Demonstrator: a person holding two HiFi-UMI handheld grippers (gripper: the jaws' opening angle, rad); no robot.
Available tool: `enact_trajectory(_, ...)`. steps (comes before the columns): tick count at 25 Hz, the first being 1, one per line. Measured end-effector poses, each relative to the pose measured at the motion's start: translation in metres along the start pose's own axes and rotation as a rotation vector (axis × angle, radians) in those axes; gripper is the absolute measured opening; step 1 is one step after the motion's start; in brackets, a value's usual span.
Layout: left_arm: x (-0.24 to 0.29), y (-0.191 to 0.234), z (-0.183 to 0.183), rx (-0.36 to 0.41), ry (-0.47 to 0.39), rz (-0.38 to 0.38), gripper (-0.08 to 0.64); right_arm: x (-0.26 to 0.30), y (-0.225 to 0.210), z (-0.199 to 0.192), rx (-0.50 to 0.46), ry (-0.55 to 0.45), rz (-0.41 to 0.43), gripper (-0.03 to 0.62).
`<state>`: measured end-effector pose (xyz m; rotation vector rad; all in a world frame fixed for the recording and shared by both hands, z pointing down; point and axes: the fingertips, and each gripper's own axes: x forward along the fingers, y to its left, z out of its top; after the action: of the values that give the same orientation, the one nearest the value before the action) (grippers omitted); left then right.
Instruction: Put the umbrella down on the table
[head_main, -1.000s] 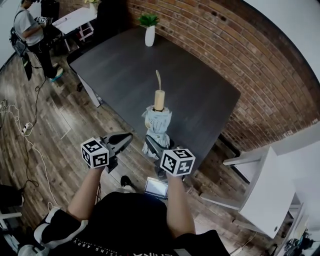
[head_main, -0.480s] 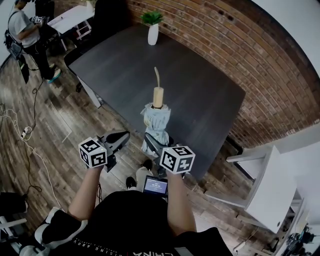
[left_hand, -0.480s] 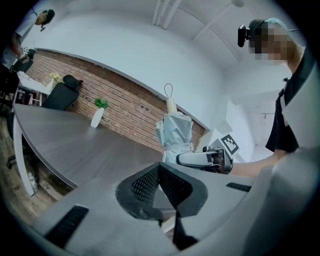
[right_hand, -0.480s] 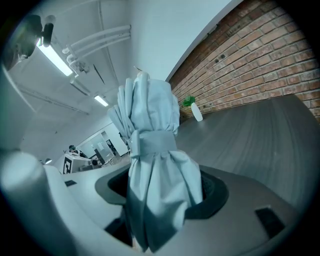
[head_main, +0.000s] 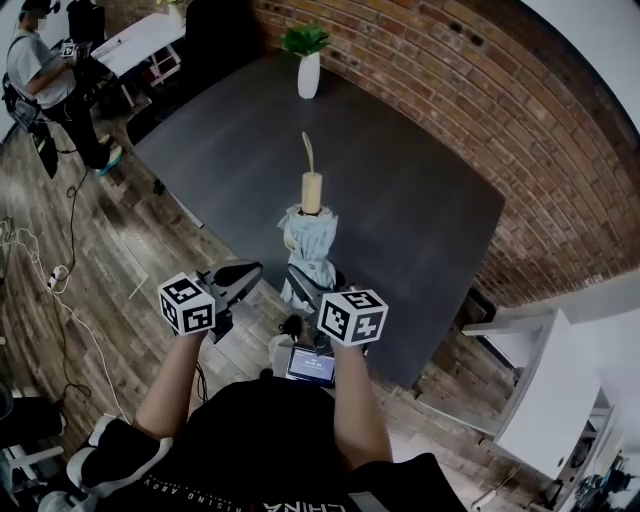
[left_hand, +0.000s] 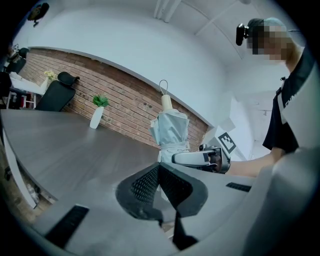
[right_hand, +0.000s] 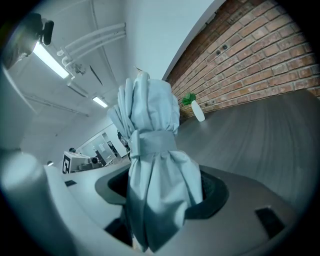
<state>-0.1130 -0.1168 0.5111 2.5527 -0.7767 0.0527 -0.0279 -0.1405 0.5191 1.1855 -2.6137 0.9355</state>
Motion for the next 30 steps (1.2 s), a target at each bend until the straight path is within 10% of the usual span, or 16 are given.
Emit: enact_trajectory(30, 0.142, 0.083, 0.091, 0.116, 0.139, -0.034, 0.003, 0.069, -0.128, 0.108, -0.002, 0.001, 0.008, 0.291)
